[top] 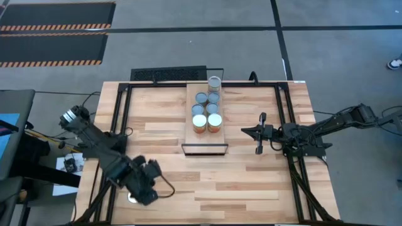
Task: Pick and place cans onto a shelf
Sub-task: Put the large canned peaches on the shelf
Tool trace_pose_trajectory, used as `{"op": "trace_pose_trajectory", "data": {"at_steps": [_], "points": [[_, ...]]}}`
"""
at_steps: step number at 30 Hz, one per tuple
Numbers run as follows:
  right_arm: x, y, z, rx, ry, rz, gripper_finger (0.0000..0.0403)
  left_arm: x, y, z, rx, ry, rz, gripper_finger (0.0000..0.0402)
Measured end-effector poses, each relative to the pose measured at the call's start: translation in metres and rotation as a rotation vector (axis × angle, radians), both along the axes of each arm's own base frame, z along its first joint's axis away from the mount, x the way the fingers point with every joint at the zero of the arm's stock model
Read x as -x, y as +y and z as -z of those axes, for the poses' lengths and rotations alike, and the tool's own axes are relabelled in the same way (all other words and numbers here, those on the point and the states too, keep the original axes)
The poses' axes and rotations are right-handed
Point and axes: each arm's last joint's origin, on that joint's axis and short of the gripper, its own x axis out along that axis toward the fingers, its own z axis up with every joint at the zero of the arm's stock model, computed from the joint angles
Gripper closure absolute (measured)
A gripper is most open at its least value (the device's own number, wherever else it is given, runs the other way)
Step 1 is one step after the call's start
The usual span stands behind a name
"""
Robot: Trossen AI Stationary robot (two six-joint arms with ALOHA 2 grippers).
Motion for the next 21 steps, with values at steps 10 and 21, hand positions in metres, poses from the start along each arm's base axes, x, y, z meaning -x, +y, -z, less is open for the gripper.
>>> {"op": "trace_pose_trajectory", "data": {"at_steps": [10, 21], "points": [[0.000, 0.000, -0.001, 0.022, -0.004, 0.002, 0.0393, 0.017, -0.042, 0.017, 0.150, 0.193, -0.212, 0.0370], [0.000, -0.003, 0.000, 0.030, 0.002, 0.021, 0.0392, 0.020, -0.058, 0.028, 0.172, 0.234, -0.292, 0.0284]]}}
